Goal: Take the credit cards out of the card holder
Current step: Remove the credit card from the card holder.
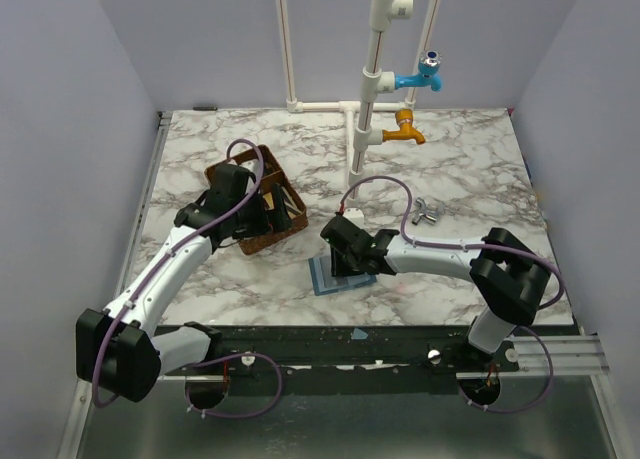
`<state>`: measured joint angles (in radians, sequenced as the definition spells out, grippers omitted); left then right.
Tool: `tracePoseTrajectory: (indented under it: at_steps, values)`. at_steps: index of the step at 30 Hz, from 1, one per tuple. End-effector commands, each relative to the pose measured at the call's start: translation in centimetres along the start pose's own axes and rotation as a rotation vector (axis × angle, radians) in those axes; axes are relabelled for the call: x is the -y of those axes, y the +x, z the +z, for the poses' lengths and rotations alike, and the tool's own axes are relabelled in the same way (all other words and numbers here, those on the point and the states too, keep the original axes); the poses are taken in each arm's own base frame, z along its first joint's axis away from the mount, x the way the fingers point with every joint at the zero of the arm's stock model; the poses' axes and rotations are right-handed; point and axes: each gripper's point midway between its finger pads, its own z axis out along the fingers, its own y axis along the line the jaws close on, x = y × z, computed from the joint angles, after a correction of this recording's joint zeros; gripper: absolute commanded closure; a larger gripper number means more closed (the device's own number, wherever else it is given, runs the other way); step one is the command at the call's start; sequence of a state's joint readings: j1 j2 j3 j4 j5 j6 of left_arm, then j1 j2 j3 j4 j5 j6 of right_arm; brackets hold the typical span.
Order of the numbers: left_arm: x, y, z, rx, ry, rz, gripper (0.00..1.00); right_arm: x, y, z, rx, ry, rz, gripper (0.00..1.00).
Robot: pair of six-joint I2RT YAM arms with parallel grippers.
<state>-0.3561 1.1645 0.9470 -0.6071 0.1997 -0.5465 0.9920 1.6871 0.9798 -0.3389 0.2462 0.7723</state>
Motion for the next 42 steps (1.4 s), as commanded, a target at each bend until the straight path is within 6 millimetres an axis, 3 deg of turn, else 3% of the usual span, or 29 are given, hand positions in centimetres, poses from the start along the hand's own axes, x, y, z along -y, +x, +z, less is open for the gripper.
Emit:
tracePoseTrajectory:
  at_steps: [1,8,14,18,30,37,42]
  values:
    - [0.9,1.0,0.7,-0.030,0.040,0.010,0.01,1.3,0.9,0.5,-0.009,0.068,0.003,0.69]
    - [1.6,2.7,1.7,-0.077,0.065,0.007,0.02,2.1,2.2,0.9,-0.029,0.073,0.036,0.87]
    - [2.1,4.3,2.6,-0.118,0.081,0.008,0.11,2.8,2.6,1.0,-0.037,0.038,0.100,0.96]
    - [2.4,5.1,3.2,-0.143,0.087,0.012,0.23,2.8,2.7,1.0,-0.051,-0.021,0.151,1.00]
    - [4.4,7.4,5.1,-0.227,0.136,0.020,0.72,3.4,3.9,1.4,-0.115,-0.180,0.300,0.99]
    - [6.4,8.2,6.1,-0.270,0.176,0.042,0.87,3.4,4.1,1.5,-0.127,-0.268,0.371,0.99]
    - [6.7,9.1,7.4,-0.305,0.164,0.053,0.95,3.4,4.4,1.8,-0.143,-0.301,0.403,0.99]
